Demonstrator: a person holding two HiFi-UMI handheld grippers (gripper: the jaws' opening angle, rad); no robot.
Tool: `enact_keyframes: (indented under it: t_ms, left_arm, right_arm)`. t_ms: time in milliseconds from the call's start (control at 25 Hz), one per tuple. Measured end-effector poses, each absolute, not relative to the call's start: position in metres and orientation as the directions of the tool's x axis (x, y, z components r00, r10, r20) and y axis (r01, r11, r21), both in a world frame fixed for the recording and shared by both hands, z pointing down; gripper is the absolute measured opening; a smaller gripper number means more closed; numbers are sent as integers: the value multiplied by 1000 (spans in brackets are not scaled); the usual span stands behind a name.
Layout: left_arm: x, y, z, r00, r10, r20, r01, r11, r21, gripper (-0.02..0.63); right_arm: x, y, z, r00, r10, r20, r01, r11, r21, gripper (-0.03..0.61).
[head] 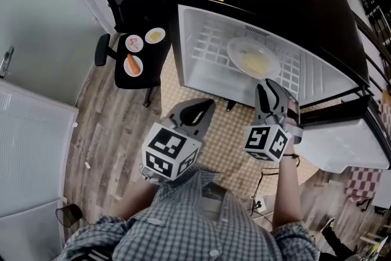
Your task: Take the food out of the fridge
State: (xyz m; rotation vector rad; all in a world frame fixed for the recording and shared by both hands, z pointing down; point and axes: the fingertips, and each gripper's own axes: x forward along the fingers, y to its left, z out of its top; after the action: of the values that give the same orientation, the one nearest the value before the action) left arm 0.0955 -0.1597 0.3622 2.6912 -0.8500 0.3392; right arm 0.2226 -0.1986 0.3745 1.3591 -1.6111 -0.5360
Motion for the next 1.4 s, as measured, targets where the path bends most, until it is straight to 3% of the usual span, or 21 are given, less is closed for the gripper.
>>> enact_keyframes:
  t_ms: [320,680,840,1400]
  left_arm:
    - [93,-163,365,777,-551,303,-622,-747,236,0]
    - [111,-163,366,803,-530,274,-595,-742,308,0]
    - [119,-168,369,823,-511,248,-567,-717,404,0]
    - [132,-203,388,830,-519,204,-503,-539,676,0]
  right_arm:
    - [208,-218,391,46,-917,397,-360,356,863,71]
    - [205,-225,400,44,-915,400,-298,370,880,69]
    - [207,-228,397,67,-927,369,-270,340,901,31]
    - [208,-216,397,62,-935,349,-211,330,920,21]
